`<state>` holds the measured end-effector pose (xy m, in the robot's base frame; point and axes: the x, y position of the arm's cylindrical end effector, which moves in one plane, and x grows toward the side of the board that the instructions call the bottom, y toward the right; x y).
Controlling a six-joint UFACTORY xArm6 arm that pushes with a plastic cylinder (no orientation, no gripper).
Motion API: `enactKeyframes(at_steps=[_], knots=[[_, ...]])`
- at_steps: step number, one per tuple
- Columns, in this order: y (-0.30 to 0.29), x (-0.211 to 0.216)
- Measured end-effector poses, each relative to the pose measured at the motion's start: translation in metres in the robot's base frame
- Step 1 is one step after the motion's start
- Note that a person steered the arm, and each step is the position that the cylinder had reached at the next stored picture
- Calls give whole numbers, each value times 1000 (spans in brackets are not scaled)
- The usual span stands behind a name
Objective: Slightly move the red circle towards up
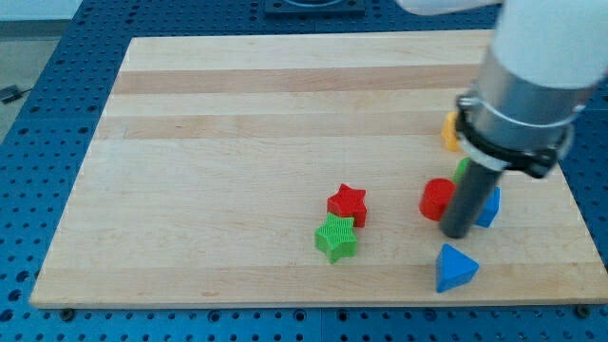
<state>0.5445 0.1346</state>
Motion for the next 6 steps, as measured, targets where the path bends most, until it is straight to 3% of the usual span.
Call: enactKeyframes(at_steps=[2,4,6], knots=[[-50,-35],[-27,13],[2,5]])
